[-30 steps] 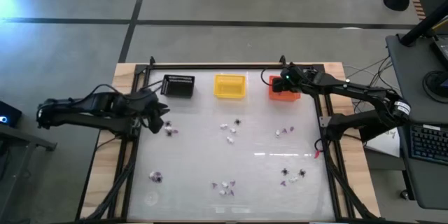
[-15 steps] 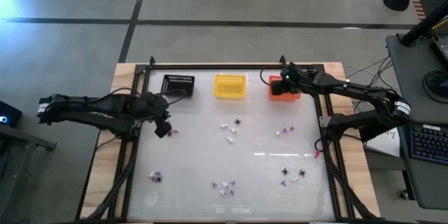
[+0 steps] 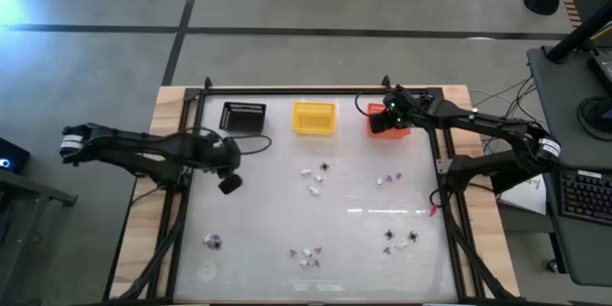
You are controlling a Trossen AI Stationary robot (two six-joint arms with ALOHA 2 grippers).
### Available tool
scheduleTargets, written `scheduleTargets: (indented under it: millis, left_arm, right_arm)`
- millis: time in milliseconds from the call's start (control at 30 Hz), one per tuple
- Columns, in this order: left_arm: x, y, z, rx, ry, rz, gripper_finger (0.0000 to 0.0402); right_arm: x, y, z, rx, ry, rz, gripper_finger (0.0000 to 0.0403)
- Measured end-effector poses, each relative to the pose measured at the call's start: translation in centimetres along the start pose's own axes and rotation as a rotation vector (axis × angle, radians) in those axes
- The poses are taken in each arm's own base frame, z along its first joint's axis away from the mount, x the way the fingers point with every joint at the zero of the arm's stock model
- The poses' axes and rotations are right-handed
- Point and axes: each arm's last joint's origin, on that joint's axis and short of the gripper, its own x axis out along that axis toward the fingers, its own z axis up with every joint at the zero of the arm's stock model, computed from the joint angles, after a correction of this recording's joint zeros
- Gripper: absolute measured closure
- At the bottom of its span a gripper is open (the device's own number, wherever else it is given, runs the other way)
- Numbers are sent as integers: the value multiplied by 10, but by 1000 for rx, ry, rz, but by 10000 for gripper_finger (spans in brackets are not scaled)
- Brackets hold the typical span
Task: Sort Halloween decoration
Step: Put the white skeleton toy into the black basket
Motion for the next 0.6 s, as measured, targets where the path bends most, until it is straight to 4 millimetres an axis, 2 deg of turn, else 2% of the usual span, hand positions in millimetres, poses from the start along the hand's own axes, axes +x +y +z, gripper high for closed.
scheduleTargets:
  millis: [133,367,600]
  left_arm:
    - [12,-2,-6,26,59,-34,346]
    - [11,-5,-4,47,61,-103,346]
    - [19,-6,-6,38,104,-82,346]
  right_arm:
    - [0,0,0,-1,9,12,312]
    - [0,0,0,-4,6,9,317]
    - [0,0,0,-11,6,9,312]
